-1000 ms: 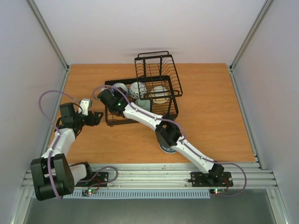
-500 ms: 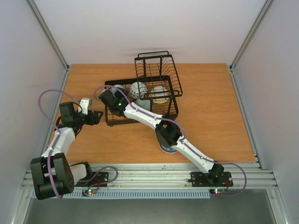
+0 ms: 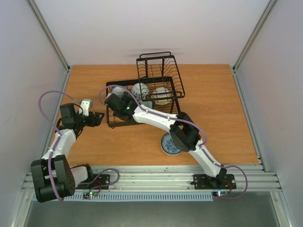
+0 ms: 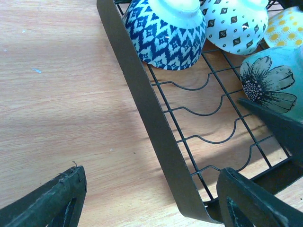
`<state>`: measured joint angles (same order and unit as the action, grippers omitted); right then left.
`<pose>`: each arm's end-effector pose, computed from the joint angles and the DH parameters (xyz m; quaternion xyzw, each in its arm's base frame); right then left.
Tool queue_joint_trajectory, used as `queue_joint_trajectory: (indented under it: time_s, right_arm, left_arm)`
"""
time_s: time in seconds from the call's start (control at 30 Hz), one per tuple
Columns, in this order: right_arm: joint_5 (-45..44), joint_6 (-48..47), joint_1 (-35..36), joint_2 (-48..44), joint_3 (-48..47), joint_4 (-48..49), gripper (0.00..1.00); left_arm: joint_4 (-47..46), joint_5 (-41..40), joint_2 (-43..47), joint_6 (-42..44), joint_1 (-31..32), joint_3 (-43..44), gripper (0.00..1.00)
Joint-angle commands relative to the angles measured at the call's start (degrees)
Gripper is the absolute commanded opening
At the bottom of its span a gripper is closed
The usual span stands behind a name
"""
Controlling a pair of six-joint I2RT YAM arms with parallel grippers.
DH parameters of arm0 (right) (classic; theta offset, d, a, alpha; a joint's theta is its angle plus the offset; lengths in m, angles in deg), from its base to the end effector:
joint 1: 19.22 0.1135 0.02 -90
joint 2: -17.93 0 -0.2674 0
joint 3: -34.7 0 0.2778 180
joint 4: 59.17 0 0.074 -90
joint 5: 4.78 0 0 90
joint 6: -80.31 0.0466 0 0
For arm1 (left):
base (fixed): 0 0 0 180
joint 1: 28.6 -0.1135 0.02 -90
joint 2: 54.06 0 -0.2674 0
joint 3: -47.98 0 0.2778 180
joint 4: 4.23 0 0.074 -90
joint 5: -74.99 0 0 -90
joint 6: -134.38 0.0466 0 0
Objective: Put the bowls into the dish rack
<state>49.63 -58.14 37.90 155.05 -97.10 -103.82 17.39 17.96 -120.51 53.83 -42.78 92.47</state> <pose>0.3292 0.4594 0.1840 -0.6492 0.6244 -0.2617 0.3467 0.2512 0.0373 0.1768 0.0754 0.8852 -0.1779 0.4233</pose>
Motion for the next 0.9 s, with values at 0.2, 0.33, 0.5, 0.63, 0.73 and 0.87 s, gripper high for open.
queue_joint_trajectory:
  time_s: [0.2,0.33,0.5,0.63,0.73,0.87]
  right_arm:
    - [7.7,15.9,7.6,-26.2,23.8,5.8,0.84]
    - [10.0,25.9,9.5,-34.2,33.2,4.5,0.7]
    - [7.4,39.9,9.4,-45.2,46.3,1.3,0.6]
    - [5.9,49.2,8.1,-52.8,54.4,-3.0,0.56]
    - [6.7,55.9,4.9,-58.1,60.4,-5.8,0.53]
    - [7.1,60.2,1.2,-65.0,65.8,-9.4,0.5]
  left_arm:
    - [-2.3,2.3,-0.8,0.5,-0.3,1.5,0.76]
    - [-2.0,2.7,-0.9,0.8,-0.2,1.5,0.76]
    - [-1.9,3.3,-0.5,0.9,-0.2,1.5,0.77]
    - [-1.6,4.0,-0.5,0.9,-0.2,1.4,0.76]
    - [-1.3,5.2,-0.2,1.2,-0.2,1.4,0.77]
    - [-1.1,5.4,0.6,1.3,-0.2,1.0,0.77]
